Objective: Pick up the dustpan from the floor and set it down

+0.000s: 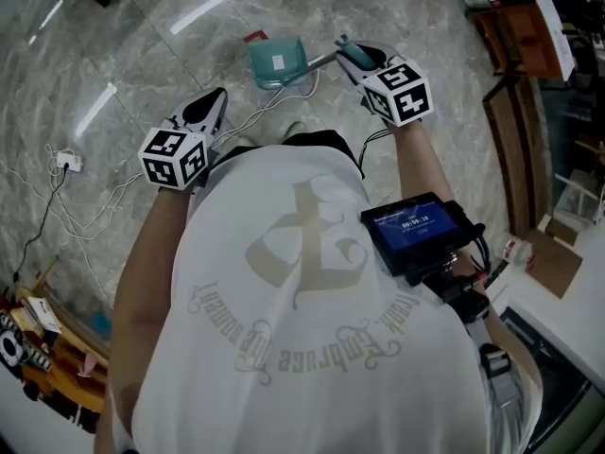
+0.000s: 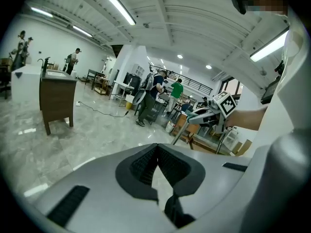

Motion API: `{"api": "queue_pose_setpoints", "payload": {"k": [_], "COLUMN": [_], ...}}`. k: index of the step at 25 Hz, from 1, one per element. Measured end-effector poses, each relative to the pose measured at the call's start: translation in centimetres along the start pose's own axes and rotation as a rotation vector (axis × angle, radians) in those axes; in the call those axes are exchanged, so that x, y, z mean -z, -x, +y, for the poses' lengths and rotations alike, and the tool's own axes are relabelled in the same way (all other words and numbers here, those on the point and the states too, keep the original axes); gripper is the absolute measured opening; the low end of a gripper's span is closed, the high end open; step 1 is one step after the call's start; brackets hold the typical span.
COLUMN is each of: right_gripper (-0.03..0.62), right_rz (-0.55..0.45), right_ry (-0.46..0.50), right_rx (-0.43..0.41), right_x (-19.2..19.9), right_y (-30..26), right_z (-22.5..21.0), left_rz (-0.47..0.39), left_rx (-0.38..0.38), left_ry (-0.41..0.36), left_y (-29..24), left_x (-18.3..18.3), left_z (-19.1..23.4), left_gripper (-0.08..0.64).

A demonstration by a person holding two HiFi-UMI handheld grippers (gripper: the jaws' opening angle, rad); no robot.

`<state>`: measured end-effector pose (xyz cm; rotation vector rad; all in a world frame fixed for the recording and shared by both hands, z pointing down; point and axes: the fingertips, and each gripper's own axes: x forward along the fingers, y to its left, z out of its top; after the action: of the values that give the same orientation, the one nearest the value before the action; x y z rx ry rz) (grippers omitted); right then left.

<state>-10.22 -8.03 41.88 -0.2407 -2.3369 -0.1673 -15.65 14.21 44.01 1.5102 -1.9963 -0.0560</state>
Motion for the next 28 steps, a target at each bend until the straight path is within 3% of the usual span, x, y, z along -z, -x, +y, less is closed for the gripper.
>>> {"api": "queue_pose_setpoints", "payload": {"k": [8,18,28], "right_gripper": [0.107,0.107,0.107], "right_rz": [0.000,0.070,0.120], "right_ry": [0.037,0.161,0.217], "right_rx": [-0.018,-0.152,-0.270], "right_x": [-0.8,-1.0,-0.7], "right_y": [-4.1,-11.1,-17.1], "right_z": [1.0,1.3,1.7], "left_rz": [0.014,0.019,0.045], "left_rx": [-0.061,-0.158,-0.233], "left_ry": [0.054,0.121,0.179], "left_y": [1.6,1.1,0.2], "left_x": [1.8,1.2,1.0], "left_z": [2.0,5.2,7.8], "left_gripper": [0.012,0.011,0.012]}}
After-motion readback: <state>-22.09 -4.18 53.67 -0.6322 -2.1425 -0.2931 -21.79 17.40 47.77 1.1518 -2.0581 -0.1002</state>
